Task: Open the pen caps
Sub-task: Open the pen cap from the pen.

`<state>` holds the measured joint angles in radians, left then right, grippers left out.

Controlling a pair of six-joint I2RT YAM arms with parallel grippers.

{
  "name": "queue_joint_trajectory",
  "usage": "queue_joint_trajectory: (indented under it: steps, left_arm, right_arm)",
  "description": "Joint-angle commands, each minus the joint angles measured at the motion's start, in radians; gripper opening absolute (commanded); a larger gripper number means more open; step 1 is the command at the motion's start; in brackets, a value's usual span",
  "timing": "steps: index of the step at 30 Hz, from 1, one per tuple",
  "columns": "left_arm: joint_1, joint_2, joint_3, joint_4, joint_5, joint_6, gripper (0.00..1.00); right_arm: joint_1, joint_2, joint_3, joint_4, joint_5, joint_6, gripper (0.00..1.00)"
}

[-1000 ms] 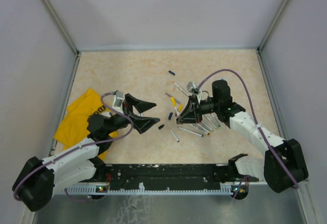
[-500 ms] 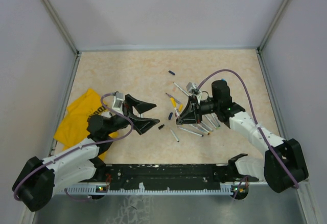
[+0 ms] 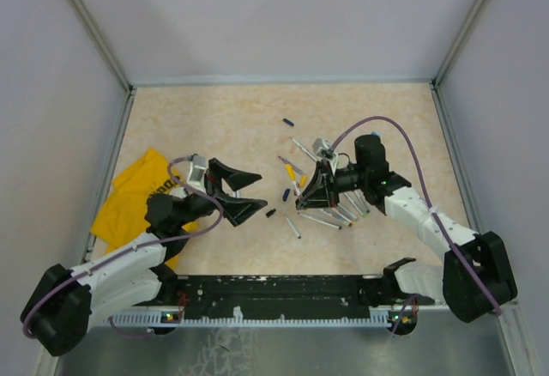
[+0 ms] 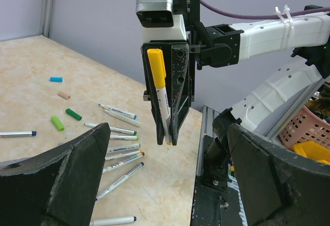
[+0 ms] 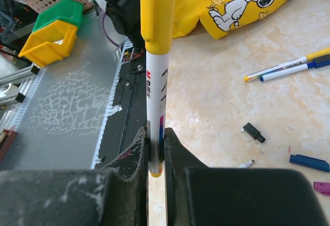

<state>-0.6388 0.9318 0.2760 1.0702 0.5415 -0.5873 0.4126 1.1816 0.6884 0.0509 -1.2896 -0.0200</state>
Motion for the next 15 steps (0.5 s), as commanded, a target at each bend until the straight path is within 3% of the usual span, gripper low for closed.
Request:
queue_joint_trajectory:
  steps: [1,15]
  left_arm:
    - [0.004,-0.018,-0.012,0.025,0.009,0.002,0.99]
    - [0.016,0.011,-0.007,0.031,0.012,-0.036,0.99]
  right_arm:
    - [0.009,0.002,0.037,0.018,-0.029,-0.023,0.00]
    - [0.024,0.016,0.038,0.014,-0.029,-0.030,0.00]
